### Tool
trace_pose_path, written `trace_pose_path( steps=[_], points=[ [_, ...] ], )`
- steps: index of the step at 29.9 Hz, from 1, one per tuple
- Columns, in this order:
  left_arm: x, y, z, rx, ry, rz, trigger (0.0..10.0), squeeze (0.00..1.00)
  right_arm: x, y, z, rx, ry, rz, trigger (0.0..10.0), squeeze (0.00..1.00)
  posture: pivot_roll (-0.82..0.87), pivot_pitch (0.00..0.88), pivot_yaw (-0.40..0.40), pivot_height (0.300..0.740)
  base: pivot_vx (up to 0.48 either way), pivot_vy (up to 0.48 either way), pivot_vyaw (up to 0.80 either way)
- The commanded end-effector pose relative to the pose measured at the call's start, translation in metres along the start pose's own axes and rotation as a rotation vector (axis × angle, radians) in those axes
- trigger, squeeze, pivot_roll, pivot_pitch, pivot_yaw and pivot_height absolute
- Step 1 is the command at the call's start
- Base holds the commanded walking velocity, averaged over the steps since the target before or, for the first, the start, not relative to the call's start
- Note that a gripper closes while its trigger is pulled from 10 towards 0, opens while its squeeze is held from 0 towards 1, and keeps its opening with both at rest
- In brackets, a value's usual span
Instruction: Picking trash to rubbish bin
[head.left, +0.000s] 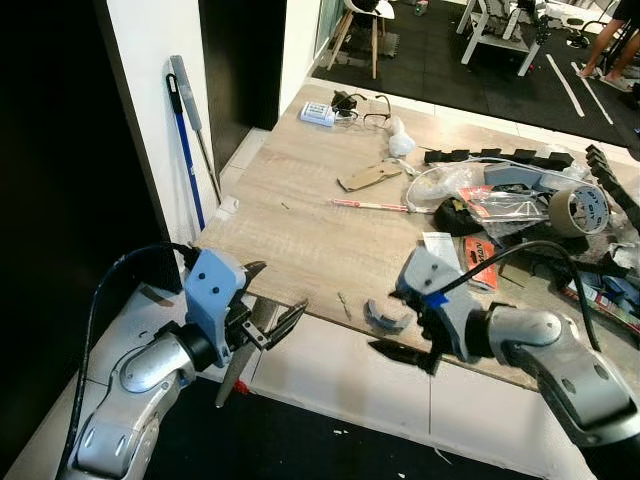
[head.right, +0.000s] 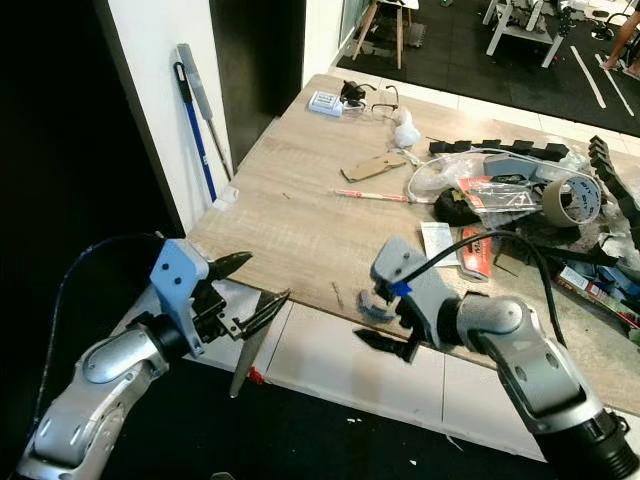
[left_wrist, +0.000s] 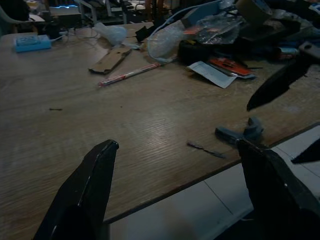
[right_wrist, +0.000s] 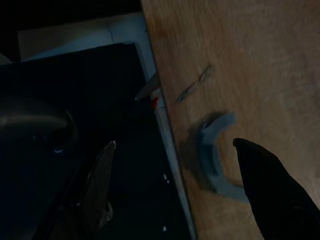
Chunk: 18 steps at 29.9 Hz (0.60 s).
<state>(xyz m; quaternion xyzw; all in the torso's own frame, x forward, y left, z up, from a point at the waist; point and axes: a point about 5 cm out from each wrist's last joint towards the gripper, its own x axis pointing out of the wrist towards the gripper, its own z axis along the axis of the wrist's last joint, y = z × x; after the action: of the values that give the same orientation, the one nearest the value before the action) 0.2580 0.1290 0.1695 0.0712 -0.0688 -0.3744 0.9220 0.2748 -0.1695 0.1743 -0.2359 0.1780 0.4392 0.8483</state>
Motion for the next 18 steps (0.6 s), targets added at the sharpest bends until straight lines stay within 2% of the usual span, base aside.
trace_pose_path(
  steps=[1, 9, 18],
  points=[
    [0.001, -0.004, 0.001, 0.026, 0.011, -0.036, 10.0, 0.0, 0.002, 0.004, -0.008, 0.01, 0.054, 0.009, 10.0, 0.0, -0.03, 0.126, -0.068, 0.74, 0.0, 0.0, 0.0],
    [0.001, -0.006, 0.001, 0.024, 0.009, -0.042, 10.0, 0.0, 0.002, 0.003, -0.021, -0.031, 0.165, 0.009, 10.0, 0.0, -0.02, 0.125, -0.071, 0.74, 0.0, 0.0, 0.0],
    [0.002, -0.005, 0.002, 0.029, 0.003, -0.037, 10.0, 0.0, 0.006, 0.002, -0.027, -0.042, 0.182, -0.013, 10.0, 0.0, -0.02, 0.127, -0.068, 0.74, 0.0, 0.0, 0.0]
  ],
)
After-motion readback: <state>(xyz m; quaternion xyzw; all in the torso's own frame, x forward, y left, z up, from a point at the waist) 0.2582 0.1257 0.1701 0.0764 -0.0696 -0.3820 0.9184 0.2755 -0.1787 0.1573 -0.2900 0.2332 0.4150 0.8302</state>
